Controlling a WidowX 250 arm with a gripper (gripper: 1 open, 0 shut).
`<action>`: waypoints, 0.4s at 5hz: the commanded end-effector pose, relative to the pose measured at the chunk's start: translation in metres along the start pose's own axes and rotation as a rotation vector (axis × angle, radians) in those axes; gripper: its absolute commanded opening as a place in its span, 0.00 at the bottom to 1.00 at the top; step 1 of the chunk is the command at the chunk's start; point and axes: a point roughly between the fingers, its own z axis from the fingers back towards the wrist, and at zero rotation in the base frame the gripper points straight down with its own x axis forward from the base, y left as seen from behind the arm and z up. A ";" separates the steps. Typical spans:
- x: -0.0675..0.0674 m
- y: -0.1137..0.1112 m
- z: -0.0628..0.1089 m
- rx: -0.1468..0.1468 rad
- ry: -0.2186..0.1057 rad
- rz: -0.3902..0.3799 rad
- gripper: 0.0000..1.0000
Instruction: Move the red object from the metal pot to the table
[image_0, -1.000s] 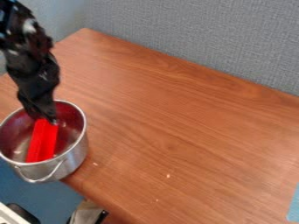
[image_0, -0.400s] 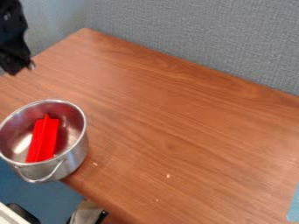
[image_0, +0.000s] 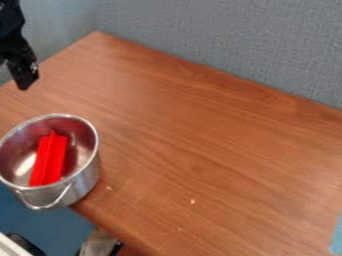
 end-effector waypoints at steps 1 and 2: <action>-0.007 -0.015 0.007 0.016 -0.025 -0.041 1.00; -0.013 -0.016 0.010 -0.006 -0.031 -0.150 1.00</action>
